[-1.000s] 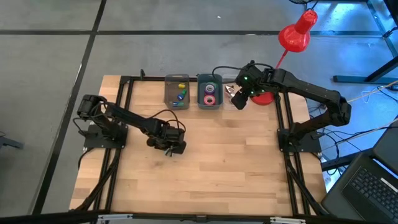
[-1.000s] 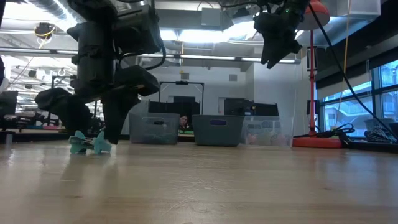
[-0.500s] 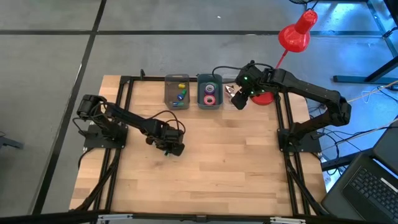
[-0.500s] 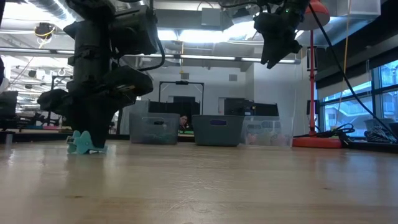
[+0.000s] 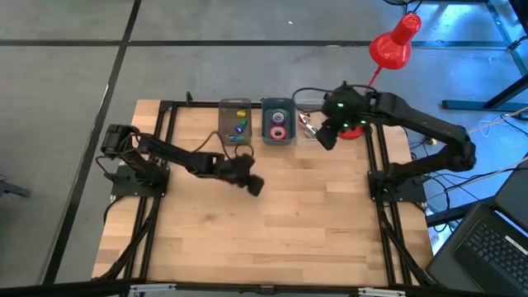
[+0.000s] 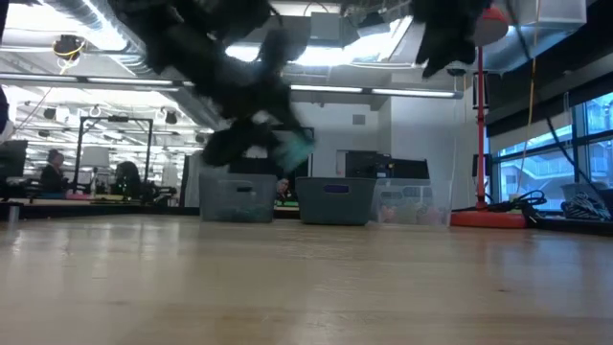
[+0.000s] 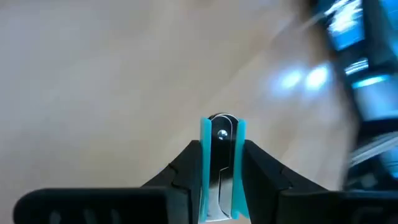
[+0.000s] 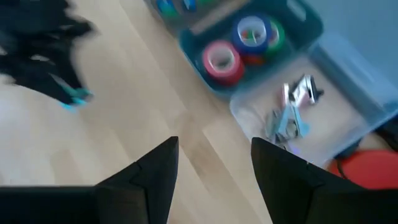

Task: Pick and place Stapler, Stapler remover, tape
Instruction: Put the light blue staple remover into the transparent bin

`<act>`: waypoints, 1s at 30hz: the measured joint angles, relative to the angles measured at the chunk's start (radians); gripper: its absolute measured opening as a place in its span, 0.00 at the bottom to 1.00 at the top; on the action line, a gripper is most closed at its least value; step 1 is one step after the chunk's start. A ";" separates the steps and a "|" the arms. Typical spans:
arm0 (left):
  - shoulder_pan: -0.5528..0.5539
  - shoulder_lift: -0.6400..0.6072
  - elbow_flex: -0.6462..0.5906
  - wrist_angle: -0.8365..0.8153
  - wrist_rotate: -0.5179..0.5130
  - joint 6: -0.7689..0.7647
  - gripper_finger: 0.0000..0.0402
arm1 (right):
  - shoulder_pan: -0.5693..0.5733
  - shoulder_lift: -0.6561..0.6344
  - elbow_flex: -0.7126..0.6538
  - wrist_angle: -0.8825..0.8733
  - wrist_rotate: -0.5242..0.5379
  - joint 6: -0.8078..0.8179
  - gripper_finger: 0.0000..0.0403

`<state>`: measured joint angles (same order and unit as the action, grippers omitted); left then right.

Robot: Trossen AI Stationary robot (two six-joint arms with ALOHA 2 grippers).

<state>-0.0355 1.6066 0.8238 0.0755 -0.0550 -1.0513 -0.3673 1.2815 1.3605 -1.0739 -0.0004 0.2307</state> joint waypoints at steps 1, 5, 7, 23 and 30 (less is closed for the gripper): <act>0.020 0.000 0.000 0.076 0.003 0.044 0.19 | 0.009 -0.027 0.000 0.007 0.000 0.004 0.50; 0.118 0.008 0.003 0.345 0.074 0.157 0.19 | 0.047 -0.135 0.000 0.048 0.006 0.051 0.50; 0.178 0.026 0.003 0.386 0.134 0.190 0.19 | 0.063 -0.180 0.000 0.048 0.032 0.079 0.50; 0.351 0.390 0.386 0.845 0.542 0.300 0.19 | 0.172 -0.398 -0.301 0.357 0.113 0.290 0.50; 0.351 0.439 0.594 0.800 0.615 0.374 0.19 | 0.172 -0.414 -0.354 0.439 0.113 0.259 0.51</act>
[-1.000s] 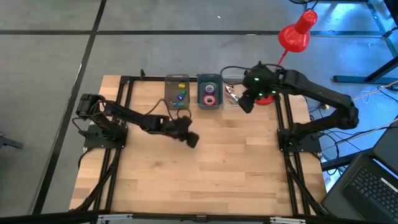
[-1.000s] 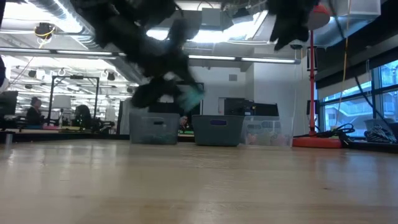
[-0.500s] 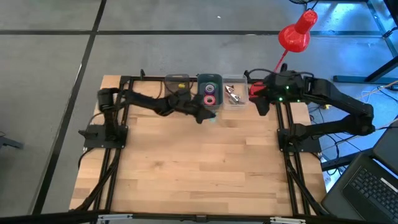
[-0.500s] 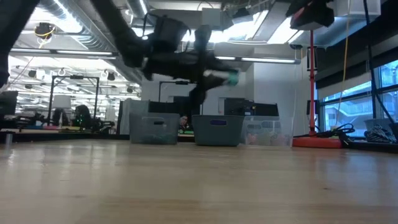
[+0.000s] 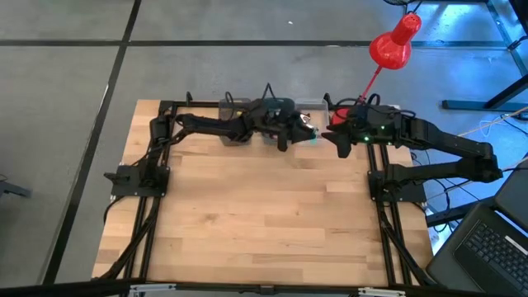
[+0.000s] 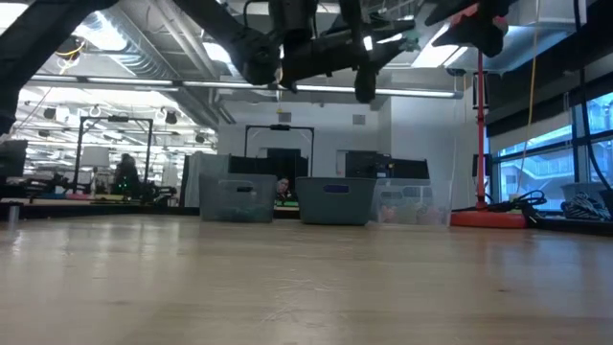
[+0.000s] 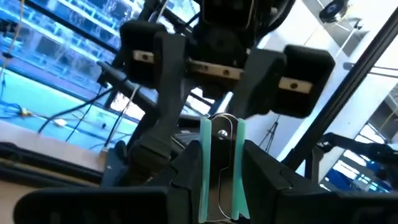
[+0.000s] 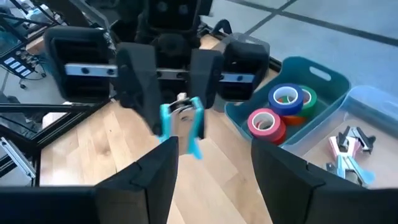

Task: Pick and place Stapler, Stapler remover, tape
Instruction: Put the light blue staple remover into the transparent bin

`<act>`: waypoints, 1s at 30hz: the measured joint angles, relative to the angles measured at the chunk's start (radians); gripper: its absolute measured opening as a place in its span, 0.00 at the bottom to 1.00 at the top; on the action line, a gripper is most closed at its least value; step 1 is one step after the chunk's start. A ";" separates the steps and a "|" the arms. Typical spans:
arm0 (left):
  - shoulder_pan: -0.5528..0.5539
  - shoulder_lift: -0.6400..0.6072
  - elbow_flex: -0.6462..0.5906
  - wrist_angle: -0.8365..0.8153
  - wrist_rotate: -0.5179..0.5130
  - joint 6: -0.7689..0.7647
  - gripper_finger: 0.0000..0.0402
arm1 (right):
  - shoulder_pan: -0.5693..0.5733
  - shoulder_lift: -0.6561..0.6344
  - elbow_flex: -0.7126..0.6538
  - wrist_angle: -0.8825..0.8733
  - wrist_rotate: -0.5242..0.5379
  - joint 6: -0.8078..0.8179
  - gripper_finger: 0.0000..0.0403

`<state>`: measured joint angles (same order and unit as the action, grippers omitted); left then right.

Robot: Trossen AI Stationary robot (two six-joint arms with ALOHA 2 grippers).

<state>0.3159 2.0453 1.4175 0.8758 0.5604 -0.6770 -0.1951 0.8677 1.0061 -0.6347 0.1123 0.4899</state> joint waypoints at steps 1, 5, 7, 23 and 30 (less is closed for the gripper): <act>0.004 0.000 0.009 -0.005 0.001 0.003 0.19 | 0.000 0.000 0.000 0.005 0.000 -0.005 0.51; 0.018 0.003 0.031 -0.005 -0.001 0.009 0.19 | 0.000 0.000 0.000 0.045 -0.009 -0.027 0.51; 0.024 0.002 0.034 -0.005 -0.001 0.009 0.19 | 0.000 0.000 0.000 0.057 -0.029 -0.033 0.51; 0.042 0.001 0.078 0.018 -0.019 0.001 0.19 | -0.001 0.032 0.000 0.103 -0.037 -0.029 0.51; 0.042 0.000 0.109 -0.038 -0.008 0.028 0.19 | -0.001 0.050 0.001 0.110 -0.036 -0.034 0.51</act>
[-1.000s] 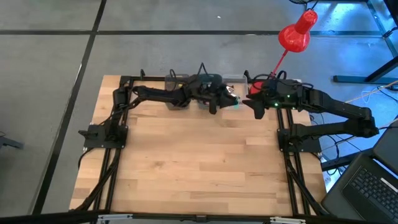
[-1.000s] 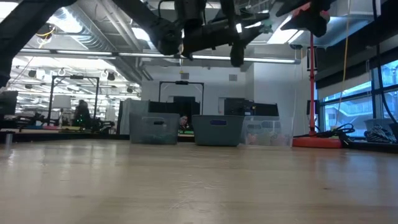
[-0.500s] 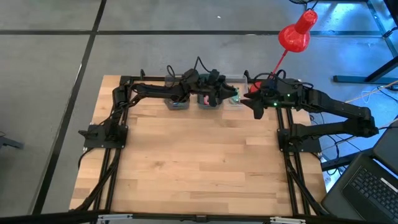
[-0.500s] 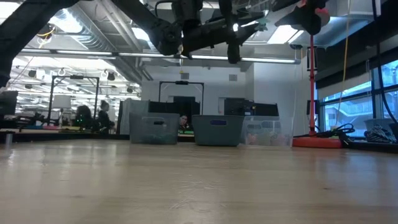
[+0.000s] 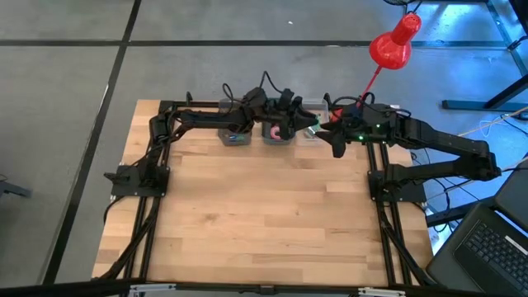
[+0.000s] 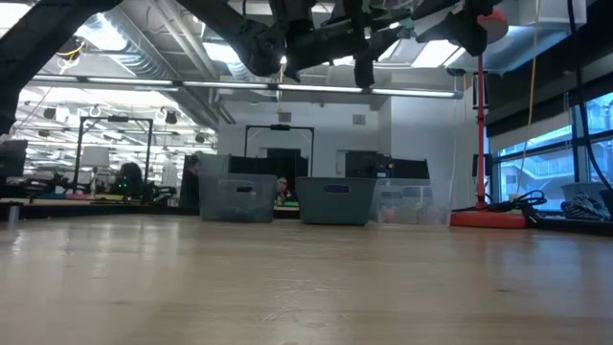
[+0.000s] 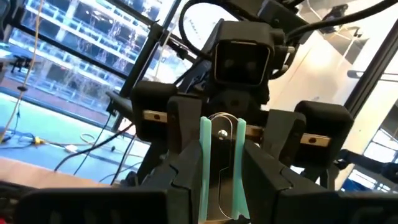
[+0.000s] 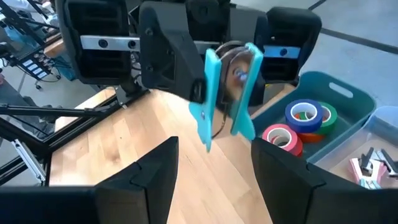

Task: Pick and place Stapler, Stapler remover, tape
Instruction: Put the light blue staple remover into the transparent bin

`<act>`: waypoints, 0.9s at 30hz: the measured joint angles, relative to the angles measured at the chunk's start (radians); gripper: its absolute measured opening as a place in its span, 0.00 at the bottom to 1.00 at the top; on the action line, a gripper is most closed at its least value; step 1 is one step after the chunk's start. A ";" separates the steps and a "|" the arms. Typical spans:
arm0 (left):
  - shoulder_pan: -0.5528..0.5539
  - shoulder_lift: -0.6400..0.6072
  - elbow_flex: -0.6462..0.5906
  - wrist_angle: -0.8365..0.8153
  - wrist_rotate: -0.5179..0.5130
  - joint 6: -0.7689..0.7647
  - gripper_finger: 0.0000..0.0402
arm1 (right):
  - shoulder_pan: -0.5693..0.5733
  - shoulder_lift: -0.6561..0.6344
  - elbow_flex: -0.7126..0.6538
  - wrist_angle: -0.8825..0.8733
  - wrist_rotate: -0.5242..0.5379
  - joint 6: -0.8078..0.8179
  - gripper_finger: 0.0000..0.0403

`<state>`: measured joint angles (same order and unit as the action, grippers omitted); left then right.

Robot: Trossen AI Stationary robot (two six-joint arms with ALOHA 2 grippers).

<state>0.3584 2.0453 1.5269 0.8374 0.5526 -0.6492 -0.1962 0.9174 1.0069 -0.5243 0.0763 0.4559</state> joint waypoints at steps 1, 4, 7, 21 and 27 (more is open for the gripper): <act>0.000 0.001 0.000 -0.002 0.002 -0.001 0.19 | 0.000 0.000 0.000 -0.002 0.000 -0.002 0.51; -0.004 0.001 0.000 -0.007 0.014 -0.001 0.19 | 0.000 -0.001 0.000 0.009 0.002 -0.015 0.51; -0.009 0.001 0.000 -0.014 0.022 -0.001 0.19 | 0.000 -0.001 0.000 0.017 0.002 -0.019 0.51; -0.016 0.001 -0.002 -0.012 0.029 -0.019 0.19 | 0.000 0.001 0.000 0.016 0.010 -0.026 0.21; -0.018 0.001 -0.003 -0.014 0.023 -0.016 0.19 | 0.001 0.001 0.002 0.017 0.003 -0.021 0.01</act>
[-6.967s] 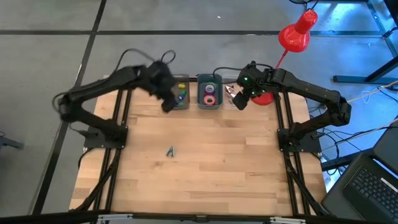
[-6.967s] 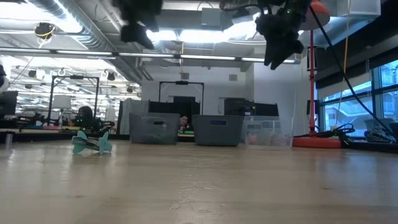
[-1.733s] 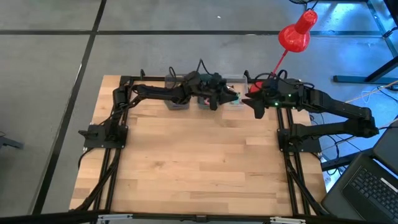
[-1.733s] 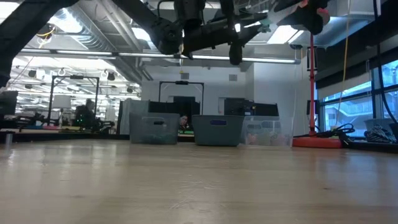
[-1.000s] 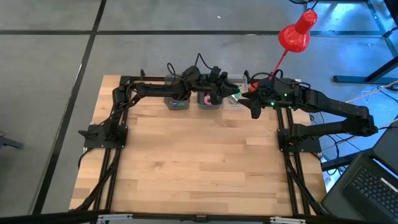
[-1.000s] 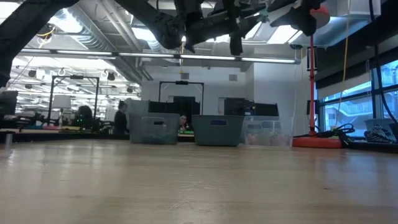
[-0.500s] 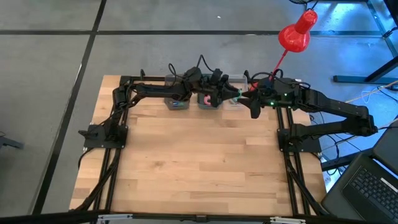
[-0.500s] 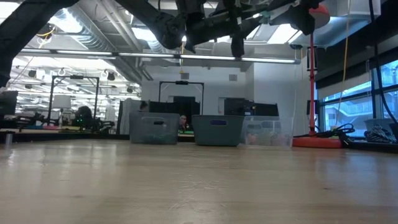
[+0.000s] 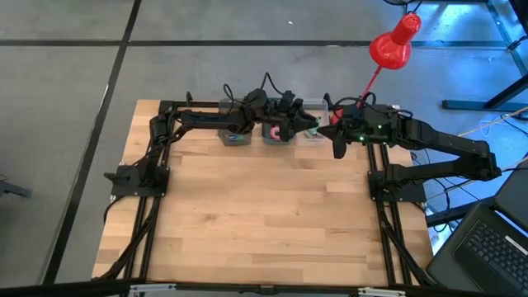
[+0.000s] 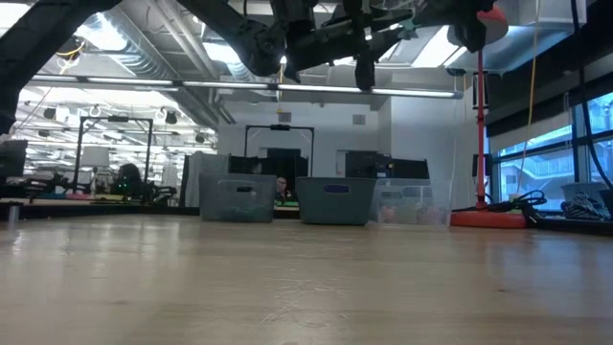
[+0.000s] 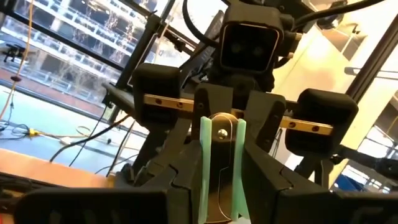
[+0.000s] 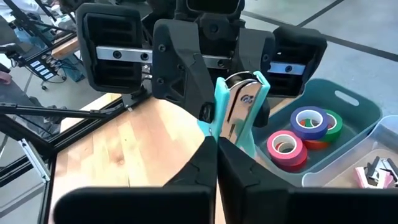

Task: Pick and place Stapler, Stapler remover, tape
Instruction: Put the light blue staple remover into the transparent bin

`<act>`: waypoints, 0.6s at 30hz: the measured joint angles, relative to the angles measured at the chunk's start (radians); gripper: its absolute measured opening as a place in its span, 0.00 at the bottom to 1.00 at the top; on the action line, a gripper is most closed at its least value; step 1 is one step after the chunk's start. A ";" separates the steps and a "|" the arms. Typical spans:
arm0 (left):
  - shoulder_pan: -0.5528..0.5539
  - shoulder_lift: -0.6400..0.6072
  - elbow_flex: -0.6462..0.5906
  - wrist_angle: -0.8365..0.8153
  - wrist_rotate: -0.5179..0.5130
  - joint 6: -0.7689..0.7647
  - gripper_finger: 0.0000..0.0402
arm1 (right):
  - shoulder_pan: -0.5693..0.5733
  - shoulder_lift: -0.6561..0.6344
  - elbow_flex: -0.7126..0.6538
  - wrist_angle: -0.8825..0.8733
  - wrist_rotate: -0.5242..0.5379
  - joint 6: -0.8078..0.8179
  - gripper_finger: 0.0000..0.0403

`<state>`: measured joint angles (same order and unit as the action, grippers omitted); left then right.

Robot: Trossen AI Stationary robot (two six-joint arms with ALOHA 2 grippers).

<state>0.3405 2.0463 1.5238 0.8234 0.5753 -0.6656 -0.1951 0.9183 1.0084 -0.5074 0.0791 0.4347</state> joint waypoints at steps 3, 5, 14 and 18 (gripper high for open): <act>0.000 0.000 0.000 0.003 0.003 -0.001 0.19 | 0.000 0.000 0.000 0.002 -0.002 0.002 0.00; 0.000 0.000 0.000 0.002 0.006 -0.001 0.19 | 0.000 0.000 0.000 0.002 -0.006 0.003 0.00; 0.005 0.000 0.000 -0.013 -0.005 -0.032 0.19 | -0.001 0.001 0.000 -0.001 -0.016 0.003 0.00; 0.007 -0.001 0.002 -0.053 -0.001 -0.043 0.27 | -0.002 0.003 -0.002 -0.004 -0.016 0.002 0.00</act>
<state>0.3477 2.0449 1.5260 0.7705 0.5748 -0.7083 -0.1967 0.9211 1.0069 -0.5117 0.0635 0.4370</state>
